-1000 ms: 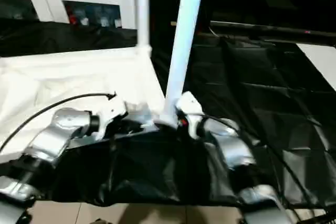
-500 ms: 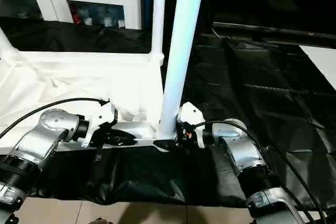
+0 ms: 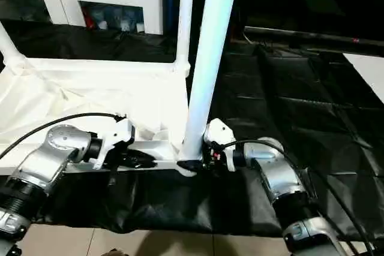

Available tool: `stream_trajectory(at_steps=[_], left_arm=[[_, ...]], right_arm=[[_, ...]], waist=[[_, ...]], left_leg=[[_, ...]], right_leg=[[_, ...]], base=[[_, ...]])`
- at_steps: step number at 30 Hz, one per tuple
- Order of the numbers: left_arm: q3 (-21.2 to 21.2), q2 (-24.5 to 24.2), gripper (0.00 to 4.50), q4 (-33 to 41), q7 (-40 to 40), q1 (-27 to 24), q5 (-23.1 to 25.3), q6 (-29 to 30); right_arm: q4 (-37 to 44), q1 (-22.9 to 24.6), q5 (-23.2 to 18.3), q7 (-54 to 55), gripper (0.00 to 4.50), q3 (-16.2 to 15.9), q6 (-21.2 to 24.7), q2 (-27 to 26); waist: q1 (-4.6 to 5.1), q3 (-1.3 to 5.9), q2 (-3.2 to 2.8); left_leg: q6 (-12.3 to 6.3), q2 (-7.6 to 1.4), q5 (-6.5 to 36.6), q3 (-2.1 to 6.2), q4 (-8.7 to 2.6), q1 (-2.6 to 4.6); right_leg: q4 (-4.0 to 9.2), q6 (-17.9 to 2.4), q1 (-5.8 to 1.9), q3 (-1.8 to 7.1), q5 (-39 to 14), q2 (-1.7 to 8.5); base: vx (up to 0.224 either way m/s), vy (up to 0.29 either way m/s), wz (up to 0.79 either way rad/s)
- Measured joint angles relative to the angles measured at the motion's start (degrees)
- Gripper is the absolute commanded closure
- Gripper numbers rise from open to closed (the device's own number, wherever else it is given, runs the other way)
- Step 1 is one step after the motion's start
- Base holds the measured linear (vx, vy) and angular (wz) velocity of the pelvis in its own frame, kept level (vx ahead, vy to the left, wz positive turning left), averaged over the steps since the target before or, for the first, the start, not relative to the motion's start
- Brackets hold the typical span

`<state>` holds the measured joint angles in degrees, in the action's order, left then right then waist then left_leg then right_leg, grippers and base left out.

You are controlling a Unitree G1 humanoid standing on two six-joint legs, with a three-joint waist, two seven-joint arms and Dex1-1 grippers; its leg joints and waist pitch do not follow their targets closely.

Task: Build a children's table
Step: Rotate leg to tighten

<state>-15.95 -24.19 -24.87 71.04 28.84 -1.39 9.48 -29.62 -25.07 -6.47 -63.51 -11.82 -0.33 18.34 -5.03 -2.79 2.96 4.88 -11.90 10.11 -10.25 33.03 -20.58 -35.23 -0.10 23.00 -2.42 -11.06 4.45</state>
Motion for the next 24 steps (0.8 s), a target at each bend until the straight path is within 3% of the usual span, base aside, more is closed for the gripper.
stream_trajectory(at_steps=[8, 11, 12, 15, 18, 20, 24], left_arm=[[2.0, 11.0, 4.5, -4.9, -21.4, 3.8, 5.5, 5.8], [1.9, 13.5, 4.5, -6.4, -25.1, 4.9, 6.6, 6.4], [1.9, 13.5, 4.5, -6.4, -25.2, 4.9, 6.8, 6.3], [1.9, 13.4, 4.5, -6.4, -24.6, 4.9, 7.0, 5.8], [1.9, 12.8, 4.5, -5.9, -23.5, 4.6, 7.2, 5.3], [2.0, 12.2, 4.5, -5.4, -22.7, 4.3, 7.0, 5.0], [1.9, 10.4, 4.5, -3.8, -19.6, 3.2, 6.4, 3.8]], right_arm=[[-10.9, -5.8, 4.2, 35.6, 1.82, 7.4, 3.1, -12.4], [-13.7, -7.9, 4.9, 43.2, 1.82, 9.3, 3.4, -15.3], [-13.9, -8.0, 5.0, 43.5, 1.82, 9.3, 3.2, -15.4], [-14.0, -8.0, 4.9, 43.0, 1.1, 9.4, 2.6, -15.4], [-14.0, -8.0, 4.3, 40.8, 1.03, 9.7, 2.5, -15.4], [-14.0, -8.0, 4.4, 39.3, 0.74, 9.7, 2.0, -15.2], [-13.6, -7.8, 4.8, 32.8, 0.67, 7.3, 0.7, -12.4]], waist=[[1.61, 0.08, 0.07], [1.7, 0.12, -0.01], [1.67, 0.13, -0.02], [1.62, 0.14, -0.04], [1.68, 0.14, -0.04], [1.71, 0.13, -0.02], [1.54, 0.11, -0.04]], left_leg=[[0.02, 0.1, 0.0, -0.01, -0.07, 0.4], [0.02, 0.11, 0.0, 0.0, -0.09, 0.41], [0.02, 0.1, 0.0, 0.01, -0.11, 0.41], [0.02, 0.1, 0.0, 0.02, -0.17, 0.39], [0.02, 0.06, 0.0, 0.03, -0.2, 0.39], [0.02, 0.06, 0.0, 0.05, -0.27, 0.38], [0.03, 0.05, 0.0, 0.04, -0.43, 0.34]], right_leg=[[0.18, 0.2, -0.18, 0.14, -0.1, 0.02], [0.17, 0.2, -0.18, 0.14, -0.1, 0.02], [0.16, 0.2, -0.19, 0.12, -0.1, 0.02], [0.11, 0.2, -0.18, 0.08, -0.1, 0.02], [0.08, 0.2, -0.16, 0.02, 0.0, 0.01], [0.08, 0.2, -0.1, -0.01, 0.0, -0.01], [0.08, 0.0, -0.03, -0.05, 0.1, -0.02]], base=[[0.0, 0.0, 0.0], [0.0, 0.0, 0.0], [0.0, 0.0, 0.0], [0.0, 0.0, 0.0], [0.0, 0.0, 0.0], [0.0, 0.0, 0.0], [0.0, 0.0, 0.0]])
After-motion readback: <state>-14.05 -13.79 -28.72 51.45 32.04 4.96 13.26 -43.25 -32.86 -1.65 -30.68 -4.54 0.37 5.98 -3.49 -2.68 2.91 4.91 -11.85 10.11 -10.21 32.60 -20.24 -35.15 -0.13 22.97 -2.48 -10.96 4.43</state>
